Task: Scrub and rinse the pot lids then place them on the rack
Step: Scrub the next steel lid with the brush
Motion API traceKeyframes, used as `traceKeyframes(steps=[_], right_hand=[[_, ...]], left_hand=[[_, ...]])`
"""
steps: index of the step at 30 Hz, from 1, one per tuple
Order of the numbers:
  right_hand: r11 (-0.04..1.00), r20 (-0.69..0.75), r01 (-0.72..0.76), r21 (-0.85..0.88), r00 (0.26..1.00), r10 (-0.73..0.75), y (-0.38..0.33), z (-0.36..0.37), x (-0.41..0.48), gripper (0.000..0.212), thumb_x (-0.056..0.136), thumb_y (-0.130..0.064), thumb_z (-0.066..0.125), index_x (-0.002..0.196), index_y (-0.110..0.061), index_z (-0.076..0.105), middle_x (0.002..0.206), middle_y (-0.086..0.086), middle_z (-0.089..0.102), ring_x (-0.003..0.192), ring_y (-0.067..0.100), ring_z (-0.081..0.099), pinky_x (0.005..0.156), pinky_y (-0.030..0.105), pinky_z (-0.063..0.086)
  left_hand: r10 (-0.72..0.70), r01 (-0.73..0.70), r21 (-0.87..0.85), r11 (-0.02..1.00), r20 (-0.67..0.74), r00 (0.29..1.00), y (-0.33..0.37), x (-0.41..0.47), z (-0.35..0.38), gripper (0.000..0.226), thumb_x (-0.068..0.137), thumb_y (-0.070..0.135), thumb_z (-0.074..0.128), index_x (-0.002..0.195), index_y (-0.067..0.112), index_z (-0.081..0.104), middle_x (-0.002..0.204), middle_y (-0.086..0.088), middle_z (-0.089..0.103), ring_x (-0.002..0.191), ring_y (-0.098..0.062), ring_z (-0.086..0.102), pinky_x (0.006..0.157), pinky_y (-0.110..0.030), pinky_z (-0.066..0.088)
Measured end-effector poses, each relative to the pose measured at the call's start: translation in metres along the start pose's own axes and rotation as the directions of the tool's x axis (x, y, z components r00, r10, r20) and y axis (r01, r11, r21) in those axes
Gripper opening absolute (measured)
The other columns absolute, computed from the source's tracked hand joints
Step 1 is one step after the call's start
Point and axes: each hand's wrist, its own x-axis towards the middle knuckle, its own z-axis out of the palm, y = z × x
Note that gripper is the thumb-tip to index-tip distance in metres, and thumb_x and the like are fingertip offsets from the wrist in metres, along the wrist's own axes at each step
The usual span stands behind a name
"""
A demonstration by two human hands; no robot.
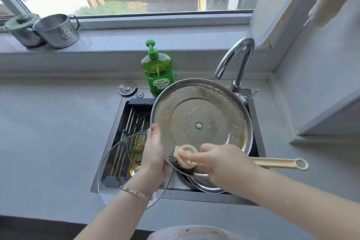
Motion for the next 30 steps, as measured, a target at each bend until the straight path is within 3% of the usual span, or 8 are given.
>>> traceKeyframes(steps=[3,6,11,15,18,24,28,30], right_hand=[[1.000,0.003,-0.022,0.018,1.000,0.022,0.004,-0.001,0.003,0.062,0.091,-0.012,0.042,0.134,-0.056,0.032,0.077,-0.007,0.035,0.070,0.020,0.042,0.056,0.029,0.029],[0.998,-0.106,-0.061,-0.010,0.993,0.059,0.002,-0.001,0.023,0.058,0.093,-0.015,0.042,0.136,-0.053,0.033,0.070,-0.008,0.030,0.070,0.018,0.039,0.049,0.022,0.024],[0.994,0.098,0.065,0.091,0.992,-0.074,0.008,0.015,-0.006,0.062,0.085,-0.010,0.041,0.131,-0.051,0.043,0.082,-0.005,0.041,0.065,0.024,0.043,0.058,0.032,0.034],[0.997,-0.028,0.018,0.070,0.999,-0.016,0.008,0.013,0.016,0.057,0.091,-0.015,0.042,0.134,-0.052,0.036,0.075,-0.009,0.039,0.070,0.018,0.044,0.060,0.029,0.034],[0.997,-0.143,-0.077,0.012,0.987,0.078,0.006,0.007,0.037,0.057,0.095,-0.016,0.042,0.136,-0.053,0.031,0.073,-0.015,0.034,0.074,0.016,0.046,0.058,0.027,0.035],[0.917,-0.241,-0.395,-0.060,0.897,0.371,0.042,-0.003,0.057,0.062,0.094,-0.011,0.037,0.139,-0.052,0.025,0.097,-0.010,0.046,0.074,0.020,0.051,0.049,0.025,0.032],[0.806,-0.095,-0.592,-0.030,0.804,0.587,0.074,-0.014,0.038,0.066,0.088,-0.007,0.039,0.135,-0.053,0.035,0.113,0.003,0.060,0.094,0.026,0.059,0.063,0.029,0.040],[0.828,-0.220,-0.560,0.038,0.803,0.553,0.073,-0.015,0.030,0.053,0.093,-0.023,0.043,0.136,-0.053,0.033,0.108,0.002,0.060,0.095,0.026,0.058,0.064,0.029,0.039]], left_hand=[[0.021,-0.021,0.089,0.996,0.006,1.000,-0.003,-0.003,-0.001,0.084,0.073,0.080,0.041,0.142,0.034,0.033,0.144,0.000,0.043,0.126,-0.026,0.048,0.101,-0.050,0.042],[-0.034,0.030,0.102,0.994,0.033,0.999,-0.010,-0.006,0.003,0.057,0.092,0.061,0.031,0.137,0.027,0.042,0.130,-0.009,0.055,0.112,-0.029,0.059,0.077,-0.042,0.055],[-0.013,0.012,0.135,0.991,0.007,1.000,-0.003,0.003,-0.016,0.058,0.092,0.063,0.030,0.141,0.032,0.034,0.139,-0.001,0.049,0.121,-0.028,0.053,0.097,-0.049,0.045],[-0.077,0.061,0.171,0.983,0.084,0.993,-0.013,-0.007,-0.006,0.047,0.099,0.050,0.027,0.129,0.021,0.048,0.126,-0.003,0.057,0.114,-0.022,0.056,0.093,-0.039,0.047],[-0.107,0.093,0.141,0.986,0.093,0.990,-0.015,-0.007,-0.001,0.042,0.099,0.048,0.029,0.122,0.025,0.056,0.116,-0.012,0.066,0.105,-0.030,0.064,0.087,-0.048,0.053],[-0.090,0.065,0.248,0.967,0.092,0.992,-0.007,-0.010,-0.008,0.022,0.101,0.040,0.035,0.105,0.030,0.054,0.104,-0.007,0.068,0.084,-0.028,0.069,0.054,-0.036,0.056],[0.048,-0.051,0.329,0.943,0.018,0.999,0.002,-0.002,-0.024,0.018,0.101,0.038,0.034,0.108,0.029,0.049,0.115,0.000,0.061,0.096,-0.024,0.063,0.070,-0.043,0.057],[0.039,-0.037,0.407,0.913,0.004,0.999,0.004,0.006,-0.030,0.024,0.102,0.038,0.031,0.119,0.028,0.046,0.122,-0.001,0.057,0.102,-0.023,0.061,0.080,-0.044,0.054]])
